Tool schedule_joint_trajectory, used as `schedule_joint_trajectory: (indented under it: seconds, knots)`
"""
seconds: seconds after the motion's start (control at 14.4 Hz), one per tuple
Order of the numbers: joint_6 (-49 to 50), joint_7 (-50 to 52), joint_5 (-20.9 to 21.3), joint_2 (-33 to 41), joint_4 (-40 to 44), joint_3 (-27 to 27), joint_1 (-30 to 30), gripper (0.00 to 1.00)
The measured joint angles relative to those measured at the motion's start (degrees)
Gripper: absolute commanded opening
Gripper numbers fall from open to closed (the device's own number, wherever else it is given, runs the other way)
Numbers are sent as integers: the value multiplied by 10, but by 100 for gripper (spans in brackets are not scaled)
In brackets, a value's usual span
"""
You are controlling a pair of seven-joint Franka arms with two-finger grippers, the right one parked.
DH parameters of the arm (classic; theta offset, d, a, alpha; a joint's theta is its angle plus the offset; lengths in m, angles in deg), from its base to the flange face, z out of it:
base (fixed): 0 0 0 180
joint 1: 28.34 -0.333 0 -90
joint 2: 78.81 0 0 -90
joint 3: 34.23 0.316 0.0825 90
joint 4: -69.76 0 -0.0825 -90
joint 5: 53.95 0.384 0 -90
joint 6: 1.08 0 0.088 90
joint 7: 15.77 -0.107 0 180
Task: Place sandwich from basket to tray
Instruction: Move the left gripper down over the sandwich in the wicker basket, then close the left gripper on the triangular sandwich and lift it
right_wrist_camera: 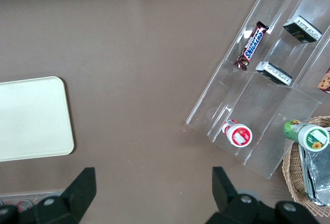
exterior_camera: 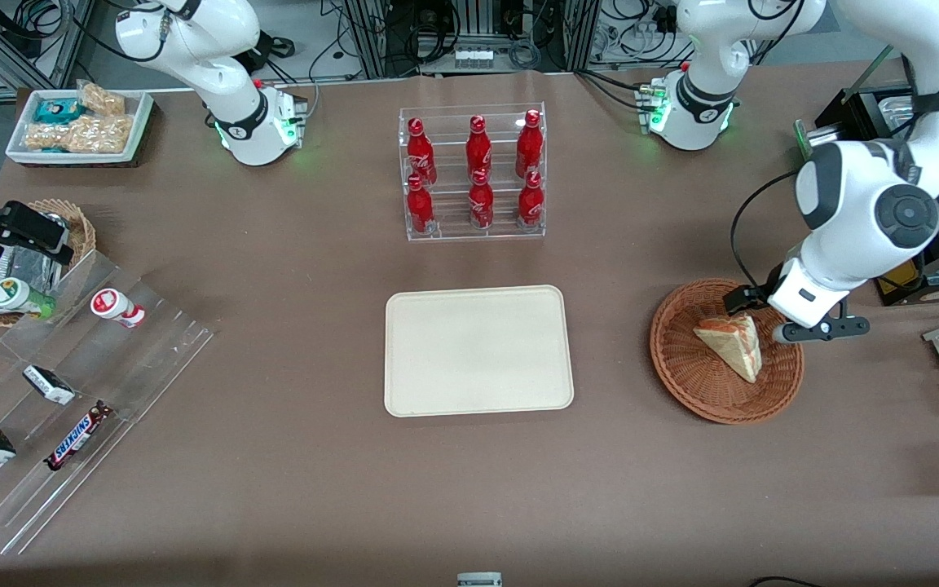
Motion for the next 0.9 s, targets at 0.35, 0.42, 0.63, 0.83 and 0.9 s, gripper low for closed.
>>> schedule_joint_trajectory:
  seconds: [0.35, 0.42, 0.63, 0.83, 0.9]
  knots:
    - [-77, 257, 0, -37, -9, 2, -11, 100]
    - [-94, 290, 0, -49, -10, 2, -11, 100]
    - [-124, 343, 0, -83, -10, 2, -11, 54]
    - [-126, 375, 0, -103, -10, 1, -11, 6]
    - [-123, 376, 0, -104, -10, 0, -10, 5]
